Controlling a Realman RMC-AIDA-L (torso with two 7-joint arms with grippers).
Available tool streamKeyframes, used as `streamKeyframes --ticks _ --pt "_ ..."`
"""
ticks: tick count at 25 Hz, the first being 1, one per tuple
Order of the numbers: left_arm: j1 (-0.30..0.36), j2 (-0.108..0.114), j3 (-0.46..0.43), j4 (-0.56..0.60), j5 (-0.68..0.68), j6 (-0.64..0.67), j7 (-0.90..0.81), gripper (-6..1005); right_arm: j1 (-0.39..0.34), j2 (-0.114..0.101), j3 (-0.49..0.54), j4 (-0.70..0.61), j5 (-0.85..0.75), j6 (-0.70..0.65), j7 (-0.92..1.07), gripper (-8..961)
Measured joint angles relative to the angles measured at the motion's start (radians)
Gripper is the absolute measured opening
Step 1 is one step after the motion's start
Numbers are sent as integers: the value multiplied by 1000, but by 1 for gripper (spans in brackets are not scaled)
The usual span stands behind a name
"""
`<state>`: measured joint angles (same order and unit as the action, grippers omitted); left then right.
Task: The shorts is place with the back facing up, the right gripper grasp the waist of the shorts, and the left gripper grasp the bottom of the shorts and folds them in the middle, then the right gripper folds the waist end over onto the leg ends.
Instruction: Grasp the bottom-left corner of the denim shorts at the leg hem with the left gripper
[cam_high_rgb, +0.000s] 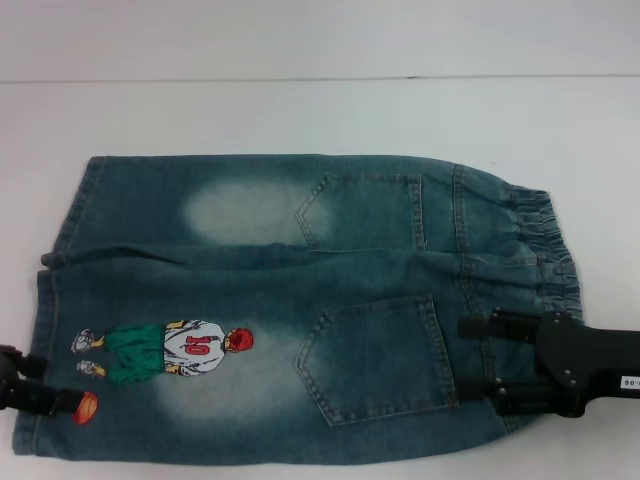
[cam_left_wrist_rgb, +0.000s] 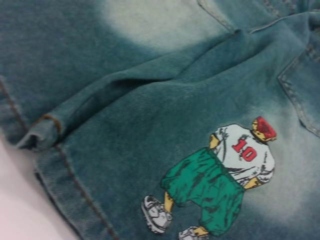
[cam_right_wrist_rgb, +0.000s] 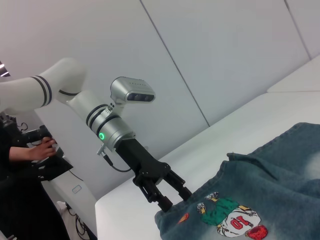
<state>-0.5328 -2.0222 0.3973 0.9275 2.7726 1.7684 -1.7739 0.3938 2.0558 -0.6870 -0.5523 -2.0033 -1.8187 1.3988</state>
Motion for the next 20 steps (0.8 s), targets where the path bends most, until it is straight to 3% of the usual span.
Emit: streamKeyframes --ticks 20 --pt "-5 8 2 25 83 -30 -29 903 16 0 3 -2 0 13 14 928"
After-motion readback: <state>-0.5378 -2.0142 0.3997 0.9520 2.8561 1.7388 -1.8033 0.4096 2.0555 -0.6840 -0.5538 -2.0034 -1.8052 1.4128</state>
